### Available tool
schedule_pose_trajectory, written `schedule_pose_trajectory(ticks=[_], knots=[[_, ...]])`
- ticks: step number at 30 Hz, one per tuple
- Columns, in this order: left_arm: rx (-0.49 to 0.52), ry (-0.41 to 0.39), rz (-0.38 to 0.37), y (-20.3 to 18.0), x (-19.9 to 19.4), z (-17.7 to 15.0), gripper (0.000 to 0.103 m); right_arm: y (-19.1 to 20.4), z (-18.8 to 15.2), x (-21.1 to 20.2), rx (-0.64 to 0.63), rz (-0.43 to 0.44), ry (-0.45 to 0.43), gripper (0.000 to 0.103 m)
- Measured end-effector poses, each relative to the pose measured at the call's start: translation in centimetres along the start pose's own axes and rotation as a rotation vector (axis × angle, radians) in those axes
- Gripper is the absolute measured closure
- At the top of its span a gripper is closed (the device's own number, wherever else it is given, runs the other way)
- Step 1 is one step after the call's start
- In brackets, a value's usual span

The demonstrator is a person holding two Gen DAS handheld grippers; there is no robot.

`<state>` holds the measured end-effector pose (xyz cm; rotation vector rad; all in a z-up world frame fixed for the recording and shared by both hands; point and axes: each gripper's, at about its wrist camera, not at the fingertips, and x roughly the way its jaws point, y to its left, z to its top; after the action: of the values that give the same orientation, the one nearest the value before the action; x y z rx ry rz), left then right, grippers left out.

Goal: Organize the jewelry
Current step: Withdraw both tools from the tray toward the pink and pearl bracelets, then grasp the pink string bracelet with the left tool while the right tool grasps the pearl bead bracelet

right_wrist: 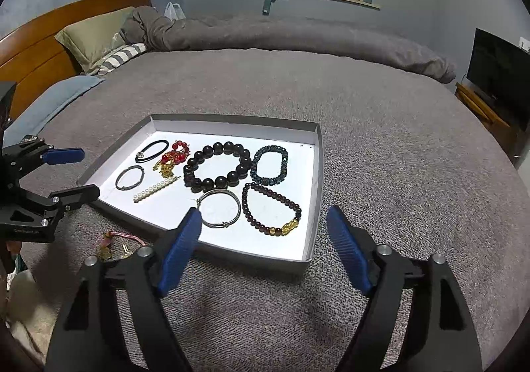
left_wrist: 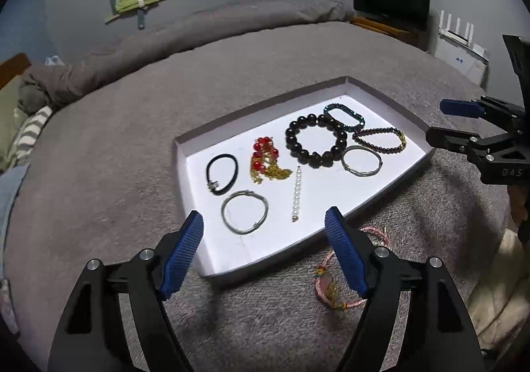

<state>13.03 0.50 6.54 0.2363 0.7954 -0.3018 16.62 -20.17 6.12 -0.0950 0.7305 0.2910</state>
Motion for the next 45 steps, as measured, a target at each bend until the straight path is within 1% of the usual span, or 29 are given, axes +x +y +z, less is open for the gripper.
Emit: schedule_pose_trajectory(ticks=[2,3,4,6,9,12,16,20,29,32,35,38,42,45], knots=[[-0.008,-0.003,0.007,0.3,-0.4,-0.2,0.025,0.1,0.0,-0.2,0.003,0.003,-0.002,0.018],[-0.014,-0.004,0.013,0.4,-0.7,-0.3,0.024,0.2,-0.1,-0.3,0.004,0.005,-0.004,0.013],[-0.021,-0.005,0.02,0.6,-0.9,-0.5,0.022,0.3,-0.1,-0.4,0.005,0.006,-0.008,0.008],[-0.03,-0.008,0.034,0.9,-1.3,-0.8,0.017,0.5,-0.1,-0.7,0.007,0.005,-0.016,0.006],[-0.04,-0.011,0.058,1.3,-1.8,-1.3,0.013,0.6,-0.2,-0.9,0.014,0.006,-0.02,0.006],[-0.057,-0.014,0.065,1.6,-2.5,-2.0,0.012,0.8,-0.5,-1.0,0.013,0.007,-0.022,0.006],[-0.045,-0.015,0.052,1.1,-3.2,-3.1,0.012,1.2,-1.1,-1.4,0.008,0.018,-0.03,0.006],[-0.031,0.007,0.022,0.1,-3.2,-4.4,0.012,1.9,-1.9,-1.5,-0.014,0.025,-0.028,0.006],[-0.003,0.058,-0.031,-2.1,-0.9,-6.2,0.012,3.5,-4.0,-1.3,-0.071,0.039,-0.021,0.006],[0.007,0.065,-0.038,-2.5,-0.3,-6.5,0.012,3.5,-4.8,-1.1,-0.072,0.042,-0.015,0.006],[0.012,0.084,-0.046,-2.8,0.4,-6.9,0.012,3.6,-5.3,-0.4,-0.071,0.066,0.013,0.006],[0.012,0.095,-0.048,-3.0,0.8,-7.0,0.012,3.9,-5.6,-0.1,-0.083,0.077,0.022,0.006],[0.013,0.096,-0.051,-3.2,1.0,-7.0,0.012,4.0,-5.9,0.2,-0.09,0.09,0.025,0.006],[0.025,0.089,-0.061,-3.5,1.1,-7.0,0.015,4.1,-6.0,0.4,-0.094,0.094,0.03,0.006]])
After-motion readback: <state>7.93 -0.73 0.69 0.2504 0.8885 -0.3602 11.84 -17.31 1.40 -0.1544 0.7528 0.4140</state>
